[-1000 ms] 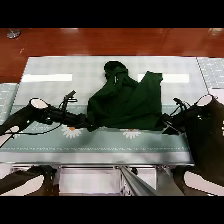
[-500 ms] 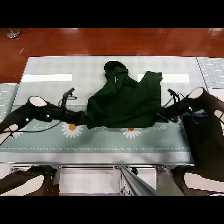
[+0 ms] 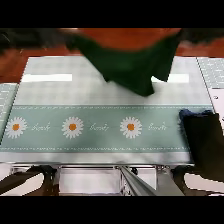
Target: Fold the shirts.
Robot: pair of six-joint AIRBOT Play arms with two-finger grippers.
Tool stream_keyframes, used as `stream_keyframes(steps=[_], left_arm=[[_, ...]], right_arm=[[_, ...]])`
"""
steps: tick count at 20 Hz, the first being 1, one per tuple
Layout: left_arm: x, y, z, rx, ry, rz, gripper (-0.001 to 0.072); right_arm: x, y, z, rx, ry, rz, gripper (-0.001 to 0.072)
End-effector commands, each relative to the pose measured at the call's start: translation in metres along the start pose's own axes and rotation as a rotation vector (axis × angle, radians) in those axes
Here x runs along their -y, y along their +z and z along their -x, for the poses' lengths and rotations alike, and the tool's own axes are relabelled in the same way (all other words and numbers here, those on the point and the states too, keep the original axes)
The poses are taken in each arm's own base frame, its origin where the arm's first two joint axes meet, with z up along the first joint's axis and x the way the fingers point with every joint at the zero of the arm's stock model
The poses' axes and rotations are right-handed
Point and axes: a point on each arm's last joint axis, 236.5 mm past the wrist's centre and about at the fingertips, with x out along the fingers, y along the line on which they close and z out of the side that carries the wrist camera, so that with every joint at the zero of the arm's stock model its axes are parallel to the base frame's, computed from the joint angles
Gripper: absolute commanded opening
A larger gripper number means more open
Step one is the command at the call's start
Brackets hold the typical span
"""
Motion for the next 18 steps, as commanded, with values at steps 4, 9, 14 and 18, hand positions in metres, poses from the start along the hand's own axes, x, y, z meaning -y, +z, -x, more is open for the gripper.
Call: stream_keyframes(steps=[4,9,14,18], left_arm=[[0.116,0.143,0.137,0.416,0.286,-0.429,0.0030],[0.196,0.131,0.219,0.553,0.396,-0.595,0.0031],[0.243,0.100,0.246,0.553,0.383,-0.656,0.0031],[0.196,0.054,0.206,0.304,0.361,-0.476,0.0031]], right_arm=[[-0.105,0.038,0.180,0.418,0.007,0.234,0.0021],[-0.151,-0.007,0.276,0.570,-0.028,0.376,0.0021],[-0.167,-0.058,0.304,0.523,-0.037,0.425,0.0021],[-0.157,-0.083,0.286,0.388,-0.036,0.405,0.0021]])
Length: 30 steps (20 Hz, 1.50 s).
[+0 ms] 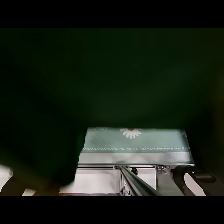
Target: Fold the shirts.
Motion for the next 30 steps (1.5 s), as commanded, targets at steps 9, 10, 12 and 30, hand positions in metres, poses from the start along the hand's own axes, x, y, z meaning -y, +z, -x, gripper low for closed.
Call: stream_keyframes(steps=[9,10,12,30], left_arm=[[-0.064,-0.274,-0.131,-0.586,-0.037,0.465,0.0031],[-0.074,-0.293,-0.151,-0.595,-0.022,0.493,0.0031],[-0.099,-0.330,-0.187,-0.594,0.025,0.543,0.0031],[-0.116,-0.545,-0.098,-1.341,0.039,0.874,0.0699]], right_arm=[[0.061,-0.177,-0.135,-0.474,0.030,-0.260,0.0021],[0.078,-0.201,-0.158,-0.523,0.005,-0.291,0.0021],[0.103,-0.242,-0.205,-0.623,-0.009,-0.355,0.0021],[0.239,-0.365,-0.346,-0.877,-0.059,-0.718,0.0629]])
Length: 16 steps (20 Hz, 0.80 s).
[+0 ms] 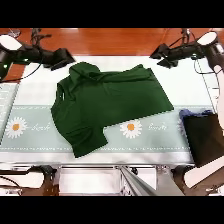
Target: Fold the shirts.
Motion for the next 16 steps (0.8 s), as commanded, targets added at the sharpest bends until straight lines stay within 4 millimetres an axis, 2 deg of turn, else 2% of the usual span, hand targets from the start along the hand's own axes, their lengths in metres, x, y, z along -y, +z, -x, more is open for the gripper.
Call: stream_keyframes(steps=[1,3,4,6,7,8,9,10,13,14,16], left_arm=[[-0.046,-0.091,0.032,-0.350,0.052,0.103,0.0698],[-0.066,-0.119,0.039,-0.307,0.078,0.194,0.0698],[-0.076,-0.140,0.039,-0.288,0.094,0.245,0.0698],[-0.099,-0.205,0.037,-0.301,0.113,0.393,0.0699],[-0.104,-0.237,0.034,-0.312,0.092,0.496,0.0698],[-0.099,-0.259,0.030,-0.307,0.032,0.588,0.0699],[-0.092,-0.270,0.027,-0.284,-0.034,0.645,0.0699],[-0.086,-0.279,0.024,-0.259,-0.079,0.695,0.0699],[-0.088,-0.316,0.020,-0.310,-0.053,0.732,0.0698],[-0.088,-0.321,0.019,-0.322,-0.051,0.738,0.0699],[-0.089,-0.318,0.015,-0.296,-0.054,0.751,0.0699]], right_arm=[[0.070,-0.042,0.052,-0.206,-0.208,0.071,0.0629],[0.119,-0.081,0.087,-0.335,-0.373,0.040,0.0629],[0.126,-0.092,0.093,-0.318,-0.363,-0.010,0.0629],[0.129,-0.108,0.089,-0.214,-0.286,-0.087,0.0629],[0.125,-0.116,0.082,-0.144,-0.233,-0.179,0.0628],[0.109,-0.125,0.074,-0.100,-0.145,-0.265,0.0629],[0.093,-0.134,0.066,-0.066,-0.066,-0.253,0.0628],[0.089,-0.145,0.060,-0.056,-0.051,-0.254,0.0629],[0.089,-0.184,0.044,-0.123,-0.052,-0.259,0.0629],[0.090,-0.193,0.042,-0.146,-0.053,-0.250,0.0628],[0.090,-0.201,0.040,-0.169,-0.045,-0.232,0.0628]])
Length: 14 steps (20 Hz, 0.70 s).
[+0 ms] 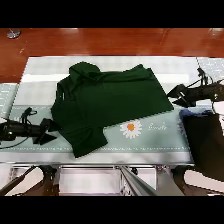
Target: Fold the shirts.
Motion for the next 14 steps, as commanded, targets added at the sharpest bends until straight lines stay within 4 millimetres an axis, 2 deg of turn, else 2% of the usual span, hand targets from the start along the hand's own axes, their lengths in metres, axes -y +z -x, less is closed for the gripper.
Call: stream_keyframes(steps=[1,3,5,7,8,9,10,13,14], left_arm=[[-0.003,0.000,-0.012,0.047,-0.038,0.028,0.0698],[0.014,0.013,-0.019,0.120,-0.106,-0.018,0.0698],[0.022,0.021,-0.026,0.159,-0.100,-0.063,0.0699],[0.030,0.022,-0.035,0.170,-0.086,-0.103,0.0691],[0.033,0.019,-0.040,0.161,-0.072,-0.132,0.0554],[0.035,0.016,-0.043,0.148,-0.067,-0.152,0.0182],[0.039,0.012,-0.044,0.135,-0.069,-0.187,0.0029],[0.050,0.011,-0.036,0.117,-0.089,-0.267,0.0031],[0.053,0.014,-0.034,0.123,-0.092,-0.274,0.0031]], right_arm=[[0.001,-0.018,-0.010,-0.018,0.024,0.009,0.0628],[0.001,-0.018,-0.010,-0.017,0.025,0.010,0.0629],[0.001,-0.017,-0.010,-0.013,0.024,0.009,0.0628],[0.003,-0.013,-0.010,0.001,0.018,0.007,0.0628],[0.006,-0.009,-0.009,0.018,0.010,-0.005,0.0628],[0.010,-0.005,-0.008,0.036,0.000,-0.025,0.0629],[0.019,-0.002,-0.005,0.048,-0.022,-0.053,0.0630],[0.071,-0.009,0.007,0.031,-0.198,-0.144,0.0631],[0.081,-0.013,0.008,0.016,-0.241,-0.146,0.0631]])
